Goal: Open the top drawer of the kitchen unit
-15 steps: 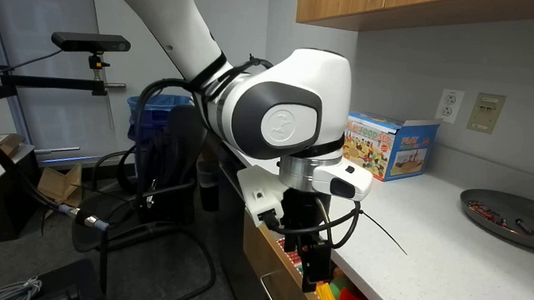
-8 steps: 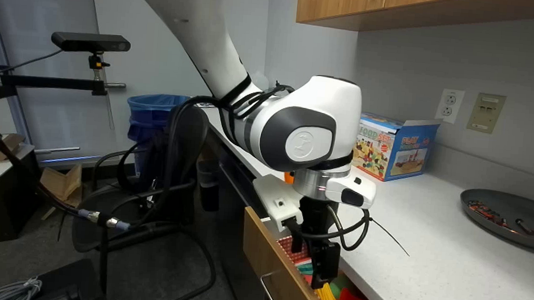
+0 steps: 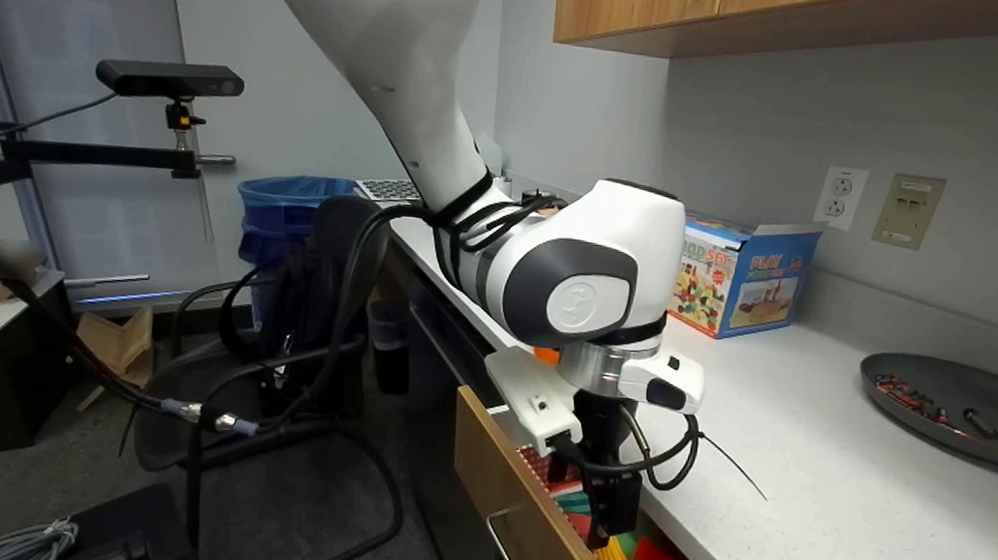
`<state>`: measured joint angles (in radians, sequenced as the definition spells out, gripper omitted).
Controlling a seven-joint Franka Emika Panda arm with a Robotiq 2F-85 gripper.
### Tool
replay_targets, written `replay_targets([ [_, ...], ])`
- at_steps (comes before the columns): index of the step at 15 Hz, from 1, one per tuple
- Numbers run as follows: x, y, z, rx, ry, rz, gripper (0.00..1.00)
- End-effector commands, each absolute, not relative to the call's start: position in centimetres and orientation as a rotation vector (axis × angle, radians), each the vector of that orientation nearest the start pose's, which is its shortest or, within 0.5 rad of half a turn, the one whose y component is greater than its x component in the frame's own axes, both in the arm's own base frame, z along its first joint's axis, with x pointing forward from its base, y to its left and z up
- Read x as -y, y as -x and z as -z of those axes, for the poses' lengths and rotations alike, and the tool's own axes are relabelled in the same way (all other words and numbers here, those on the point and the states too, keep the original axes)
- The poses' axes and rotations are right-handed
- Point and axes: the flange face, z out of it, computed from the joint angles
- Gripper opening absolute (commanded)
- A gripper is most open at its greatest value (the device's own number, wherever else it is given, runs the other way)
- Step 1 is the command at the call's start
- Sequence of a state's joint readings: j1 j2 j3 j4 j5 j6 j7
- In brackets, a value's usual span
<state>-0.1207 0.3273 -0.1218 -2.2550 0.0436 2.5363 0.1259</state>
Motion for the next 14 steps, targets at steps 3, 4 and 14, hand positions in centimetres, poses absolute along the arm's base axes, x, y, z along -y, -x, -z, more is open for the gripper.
replay_targets([
  [3,14.6,-52.2,-20.2,-0.599,3.023,-0.068,1.0],
  [4,14.8,-52.1,-20.0,-0.596,3.017,-0.075,1.0],
  [14,16.2,-48.8,-17.9,-0.671,2.993,-0.273,1.0],
])
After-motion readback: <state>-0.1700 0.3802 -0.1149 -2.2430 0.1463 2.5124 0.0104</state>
